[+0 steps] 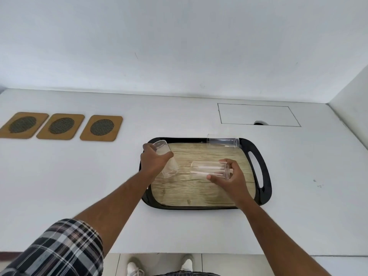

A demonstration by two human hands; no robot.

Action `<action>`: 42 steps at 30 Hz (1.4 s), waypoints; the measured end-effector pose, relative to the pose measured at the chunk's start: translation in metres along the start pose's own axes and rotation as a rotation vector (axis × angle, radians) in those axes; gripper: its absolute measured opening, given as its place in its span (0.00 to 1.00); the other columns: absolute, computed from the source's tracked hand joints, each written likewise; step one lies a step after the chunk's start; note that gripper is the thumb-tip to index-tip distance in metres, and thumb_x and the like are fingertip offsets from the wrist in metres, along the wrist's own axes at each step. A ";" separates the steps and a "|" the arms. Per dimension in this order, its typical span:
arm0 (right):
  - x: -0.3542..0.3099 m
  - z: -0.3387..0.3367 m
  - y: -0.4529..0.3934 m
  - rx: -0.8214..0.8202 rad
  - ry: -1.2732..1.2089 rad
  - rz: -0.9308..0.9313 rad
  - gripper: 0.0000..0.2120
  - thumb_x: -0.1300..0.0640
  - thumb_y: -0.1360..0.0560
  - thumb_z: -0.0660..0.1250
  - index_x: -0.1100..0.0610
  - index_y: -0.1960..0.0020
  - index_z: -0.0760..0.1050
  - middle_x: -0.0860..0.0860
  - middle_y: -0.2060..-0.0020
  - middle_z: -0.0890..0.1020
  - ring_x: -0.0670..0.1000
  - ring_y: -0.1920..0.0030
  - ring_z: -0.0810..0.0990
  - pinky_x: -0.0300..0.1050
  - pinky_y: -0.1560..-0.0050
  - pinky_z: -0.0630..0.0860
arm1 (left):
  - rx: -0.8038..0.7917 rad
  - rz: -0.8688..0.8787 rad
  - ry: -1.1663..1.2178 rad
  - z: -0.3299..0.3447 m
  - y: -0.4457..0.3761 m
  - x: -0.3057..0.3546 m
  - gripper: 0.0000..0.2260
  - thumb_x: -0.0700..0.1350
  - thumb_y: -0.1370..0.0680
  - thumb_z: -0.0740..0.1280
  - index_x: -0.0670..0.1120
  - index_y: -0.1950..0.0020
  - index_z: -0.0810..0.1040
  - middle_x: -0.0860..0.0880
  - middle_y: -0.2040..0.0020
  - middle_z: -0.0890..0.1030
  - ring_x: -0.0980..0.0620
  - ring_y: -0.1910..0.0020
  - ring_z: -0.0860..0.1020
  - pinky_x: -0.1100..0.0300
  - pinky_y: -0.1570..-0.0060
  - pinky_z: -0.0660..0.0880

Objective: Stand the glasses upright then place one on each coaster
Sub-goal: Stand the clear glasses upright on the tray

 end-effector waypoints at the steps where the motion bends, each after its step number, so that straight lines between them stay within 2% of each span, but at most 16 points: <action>1: -0.003 0.002 -0.001 0.006 -0.017 0.005 0.34 0.44 0.41 0.87 0.44 0.40 0.76 0.50 0.43 0.81 0.56 0.43 0.85 0.57 0.43 0.84 | 0.003 0.030 0.012 -0.002 0.001 0.003 0.31 0.48 0.34 0.79 0.47 0.39 0.65 0.47 0.43 0.75 0.46 0.47 0.78 0.54 0.57 0.78; 5: -0.016 0.009 -0.006 0.033 -0.043 -0.024 0.32 0.50 0.38 0.87 0.45 0.40 0.76 0.49 0.45 0.83 0.51 0.46 0.86 0.47 0.47 0.84 | 0.012 0.182 0.049 -0.010 0.003 0.014 0.35 0.47 0.33 0.80 0.49 0.35 0.61 0.48 0.45 0.77 0.48 0.48 0.79 0.58 0.55 0.75; 8: -0.025 0.014 -0.011 0.044 -0.054 -0.035 0.32 0.49 0.39 0.87 0.45 0.39 0.76 0.49 0.45 0.84 0.50 0.46 0.85 0.45 0.46 0.83 | 0.048 0.308 0.049 -0.017 0.007 0.021 0.35 0.45 0.34 0.81 0.51 0.36 0.62 0.50 0.48 0.79 0.56 0.51 0.80 0.65 0.55 0.74; 10: -0.028 0.016 -0.014 0.050 -0.046 -0.036 0.32 0.50 0.39 0.87 0.46 0.39 0.76 0.49 0.46 0.84 0.50 0.47 0.85 0.40 0.48 0.81 | 0.053 0.374 0.051 -0.018 0.010 0.022 0.35 0.44 0.34 0.81 0.51 0.37 0.62 0.49 0.46 0.79 0.61 0.51 0.80 0.68 0.53 0.75; 12: -0.032 0.017 -0.016 0.062 -0.044 -0.050 0.33 0.51 0.38 0.87 0.46 0.39 0.76 0.50 0.46 0.83 0.49 0.47 0.84 0.37 0.50 0.79 | 0.048 0.426 0.053 -0.016 0.013 0.019 0.37 0.42 0.36 0.81 0.52 0.35 0.62 0.48 0.41 0.76 0.63 0.46 0.78 0.65 0.46 0.76; 13: -0.033 0.017 -0.016 0.070 -0.038 -0.060 0.33 0.50 0.39 0.87 0.46 0.38 0.75 0.50 0.46 0.83 0.49 0.47 0.83 0.37 0.50 0.79 | 0.046 0.443 0.047 -0.014 0.013 0.016 0.39 0.42 0.37 0.81 0.53 0.34 0.62 0.47 0.40 0.75 0.61 0.43 0.77 0.61 0.43 0.76; 16: -0.032 0.016 -0.017 0.098 -0.022 -0.066 0.37 0.49 0.39 0.87 0.46 0.35 0.74 0.50 0.44 0.82 0.49 0.44 0.82 0.37 0.52 0.79 | 0.010 0.492 -0.003 -0.008 0.013 0.011 0.44 0.44 0.38 0.82 0.55 0.29 0.61 0.48 0.36 0.73 0.56 0.39 0.74 0.53 0.39 0.75; 18: -0.033 0.015 -0.017 0.115 0.002 -0.076 0.40 0.46 0.39 0.87 0.45 0.32 0.72 0.48 0.43 0.81 0.49 0.42 0.82 0.40 0.51 0.81 | -0.024 0.529 -0.042 -0.005 0.016 0.010 0.46 0.44 0.38 0.82 0.54 0.27 0.60 0.50 0.35 0.72 0.56 0.37 0.74 0.51 0.38 0.74; 19: -0.034 0.014 -0.017 0.122 0.016 -0.080 0.41 0.44 0.39 0.86 0.45 0.32 0.71 0.46 0.44 0.81 0.49 0.42 0.82 0.44 0.48 0.82 | -0.036 0.546 -0.054 -0.005 0.017 0.010 0.47 0.44 0.38 0.82 0.54 0.26 0.60 0.50 0.34 0.71 0.56 0.37 0.73 0.51 0.39 0.75; 21: -0.037 0.013 -0.017 0.128 0.044 -0.094 0.41 0.46 0.38 0.86 0.45 0.31 0.70 0.44 0.45 0.81 0.47 0.43 0.82 0.50 0.45 0.83 | -0.052 0.571 -0.074 -0.004 0.019 0.010 0.47 0.45 0.38 0.82 0.54 0.25 0.59 0.51 0.34 0.71 0.55 0.36 0.73 0.50 0.40 0.75; 26: -0.042 0.019 -0.019 0.135 0.102 -0.132 0.42 0.49 0.37 0.86 0.49 0.30 0.68 0.42 0.45 0.81 0.48 0.43 0.81 0.56 0.50 0.83 | -0.070 0.630 -0.136 -0.003 0.024 0.010 0.47 0.45 0.38 0.82 0.52 0.25 0.60 0.52 0.35 0.70 0.53 0.39 0.74 0.49 0.42 0.76; 33: -0.053 0.034 -0.020 0.107 0.240 -0.202 0.45 0.46 0.38 0.86 0.48 0.28 0.66 0.41 0.44 0.81 0.43 0.44 0.80 0.49 0.51 0.81 | -0.076 0.688 -0.181 -0.003 0.031 0.005 0.47 0.46 0.38 0.83 0.53 0.26 0.60 0.54 0.36 0.68 0.53 0.40 0.74 0.48 0.41 0.76; 37: -0.053 0.039 -0.021 0.092 0.320 -0.226 0.46 0.42 0.39 0.84 0.46 0.28 0.66 0.41 0.43 0.81 0.45 0.43 0.79 0.52 0.48 0.81 | -0.088 0.691 -0.178 -0.004 0.034 0.005 0.48 0.48 0.38 0.84 0.54 0.26 0.59 0.55 0.36 0.67 0.52 0.40 0.74 0.47 0.39 0.75; 42: -0.052 0.042 -0.017 0.091 0.372 -0.249 0.46 0.42 0.39 0.83 0.46 0.27 0.65 0.42 0.43 0.80 0.46 0.45 0.78 0.52 0.47 0.80 | -0.163 0.668 -0.160 -0.008 0.039 0.003 0.52 0.53 0.38 0.83 0.54 0.22 0.55 0.56 0.32 0.64 0.53 0.32 0.70 0.48 0.34 0.72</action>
Point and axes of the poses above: each hand's wrist, its own y-axis away from the middle knuckle, its own z-axis out of the palm, x = y × z, the point moved 7 cm from there along -y, towards the middle knuckle
